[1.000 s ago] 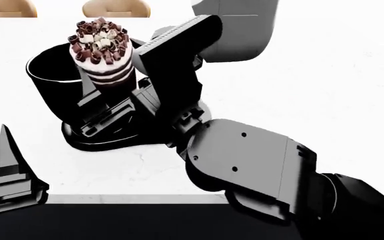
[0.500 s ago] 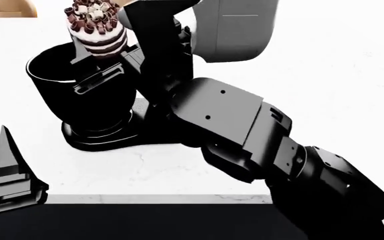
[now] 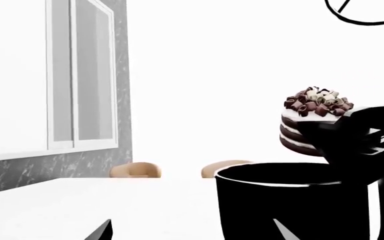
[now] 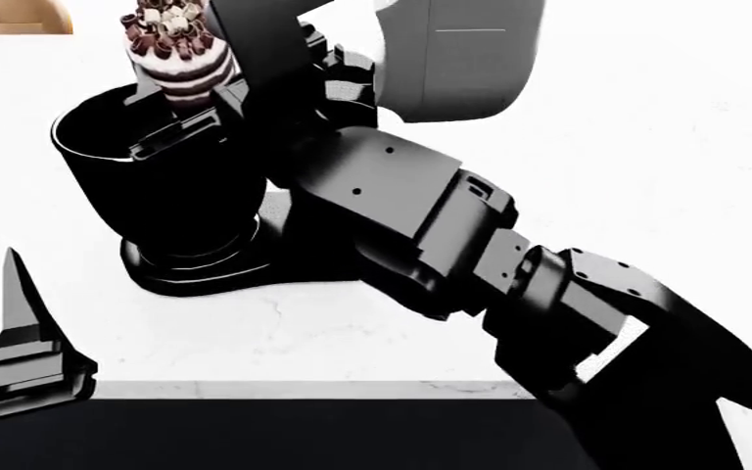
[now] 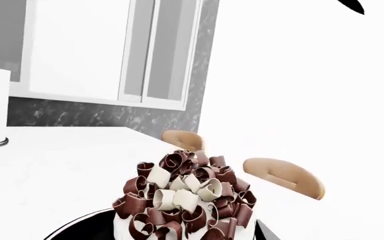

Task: Place the cake in the stand mixer bowl.

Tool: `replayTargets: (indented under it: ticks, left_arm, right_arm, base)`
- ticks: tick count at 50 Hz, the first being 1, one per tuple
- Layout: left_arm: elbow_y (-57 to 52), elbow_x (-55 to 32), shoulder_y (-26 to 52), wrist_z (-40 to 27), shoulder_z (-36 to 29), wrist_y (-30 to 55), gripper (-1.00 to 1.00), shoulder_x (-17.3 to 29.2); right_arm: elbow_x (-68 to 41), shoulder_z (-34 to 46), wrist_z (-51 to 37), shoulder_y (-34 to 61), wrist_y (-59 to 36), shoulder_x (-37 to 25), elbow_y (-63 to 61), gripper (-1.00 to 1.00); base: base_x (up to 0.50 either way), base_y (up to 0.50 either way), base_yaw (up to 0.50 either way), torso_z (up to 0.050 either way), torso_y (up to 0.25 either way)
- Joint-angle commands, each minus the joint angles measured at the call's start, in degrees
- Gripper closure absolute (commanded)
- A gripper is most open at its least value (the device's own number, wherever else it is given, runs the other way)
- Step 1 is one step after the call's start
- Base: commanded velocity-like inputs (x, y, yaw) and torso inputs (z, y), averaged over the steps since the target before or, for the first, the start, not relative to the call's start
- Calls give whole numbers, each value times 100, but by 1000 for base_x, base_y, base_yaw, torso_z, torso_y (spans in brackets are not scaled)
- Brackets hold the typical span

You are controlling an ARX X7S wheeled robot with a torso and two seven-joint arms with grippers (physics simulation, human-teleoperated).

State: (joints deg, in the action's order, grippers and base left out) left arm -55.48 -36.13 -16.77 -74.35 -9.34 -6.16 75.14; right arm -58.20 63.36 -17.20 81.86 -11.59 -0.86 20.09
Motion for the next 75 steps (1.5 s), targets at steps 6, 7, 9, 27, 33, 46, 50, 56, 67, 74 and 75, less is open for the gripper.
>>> replayTargets:
  ticks: [6, 7, 9, 27, 33, 46, 50, 56, 67, 74, 75]
  left_arm:
    - [-16, -13, 144, 91, -81, 140, -100, -109]
    - [-3, -17, 138, 98, -75, 129, -100, -108]
    - [-3, -48, 125, 84, -36, 105, -100, -82]
    - [-39, -37, 84, 100, 0, 90, -100, -89]
    - [-25, -19, -19, 80, 57, 13, -100, -64]
    - [3, -21, -22, 106, 67, 22, -100, -92]
    - [-10, -25, 14, 122, 46, 57, -100, -115]
    - [-4, -24, -11, 123, 64, 43, -100, -118]
    - [-22, -60, 57, 144, 63, 100, -100, -135]
    - [-59, -56, 140, 173, 1, 195, -100, -183]
    - [-64, -56, 143, 180, -3, 201, -100, -181]
  right_arm:
    - [-964, 1547, -319, 722, 1239, 79, 667, 100]
    - [-1055, 1623, -314, 784, 1284, 81, 703, 100]
    - [-1204, 1786, -316, 869, 1393, 82, 763, 100]
    - [-1891, 2581, -425, 1179, 1917, 85, 897, 100]
    - [-1977, 2598, -386, 1163, 1960, 85, 956, 100]
    - [-2127, 2620, -138, 1115, 1784, 86, 1029, 100]
    - [-2095, 2617, -170, 1140, 1717, 86, 907, -100]
    - [-2164, 2615, -136, 1132, 1727, 86, 938, -100]
    - [-1867, 2691, -353, 1074, 1863, -84, 30, -100]
    - [-1668, 2720, -723, 1033, 1986, -388, -843, -100]
    - [-1645, 2730, -749, 1017, 1997, -402, -902, -100]
  base:
    - [0, 0, 0, 0, 0]
    - [0, 0, 0, 0, 0]
    - [0, 0, 0, 0, 0]
    - [0, 0, 0, 1, 1]
    - [0, 0, 0, 0, 0]
    - [1, 0, 0, 0, 0]
    - [0, 0, 0, 0, 0]
    - [0, 0, 0, 0, 0]
    - [0, 0, 0, 0, 0]
    - [0, 0, 0, 0, 0]
    - [0, 0, 0, 0, 0]
